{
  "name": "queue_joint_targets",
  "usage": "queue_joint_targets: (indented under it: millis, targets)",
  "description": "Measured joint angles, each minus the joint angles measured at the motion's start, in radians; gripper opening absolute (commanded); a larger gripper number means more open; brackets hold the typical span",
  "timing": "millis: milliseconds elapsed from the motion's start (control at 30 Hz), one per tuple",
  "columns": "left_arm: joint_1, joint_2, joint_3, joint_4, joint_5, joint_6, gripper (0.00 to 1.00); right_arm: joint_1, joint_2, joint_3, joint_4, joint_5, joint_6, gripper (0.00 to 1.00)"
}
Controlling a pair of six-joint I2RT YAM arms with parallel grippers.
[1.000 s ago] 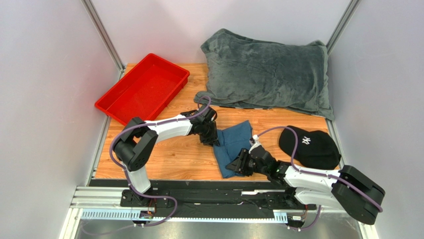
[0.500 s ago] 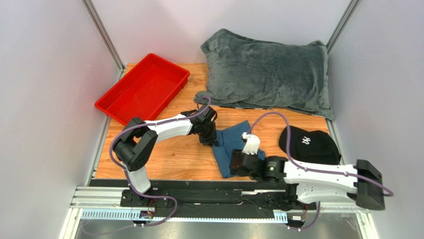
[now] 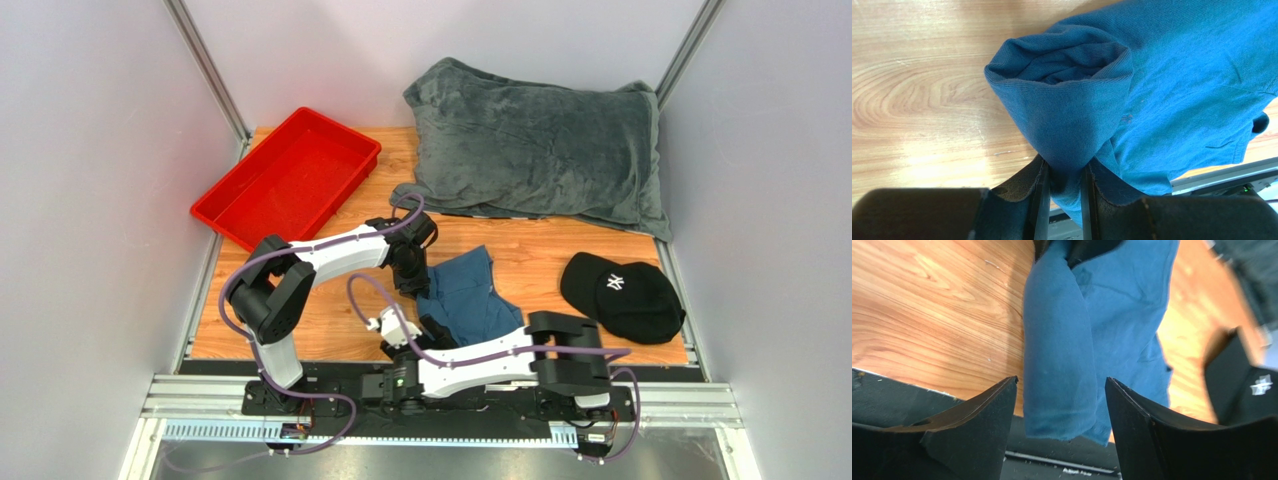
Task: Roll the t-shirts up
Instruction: Roll the T-shirt to the center of the board.
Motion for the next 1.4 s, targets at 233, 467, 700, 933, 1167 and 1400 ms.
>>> queue_joint_targets:
  millis: [233,467,700,933,1167,1400]
  targets:
    - [0.0,0.0,0.004,-0.021,-0.001,0.008,0.24,0.019,0.198,0.104,-0.073,0.069,-0.055,0.74]
    - [-0.001,0.0,0.005,-0.024,0.0,0.011,0.24,0.018,0.283,0.158,-0.112,0.096,-0.077,0.73]
    - [-0.001,0.0,0.006,-0.03,-0.003,0.011,0.24,0.005,0.312,0.161,-0.155,0.108,-0.052,0.68]
    - [-0.001,0.0,0.007,-0.031,-0.003,0.01,0.26,-0.017,0.312,0.142,-0.166,0.092,0.007,0.57]
    - [-0.005,0.0,0.008,-0.028,0.009,0.008,0.39,-0.022,0.207,-0.005,-0.027,0.066,0.012,0.51]
    - [0.024,-0.032,-0.008,-0.003,0.059,0.023,0.59,-0.069,-0.095,-0.272,0.277,-0.073,-0.01,0.5]
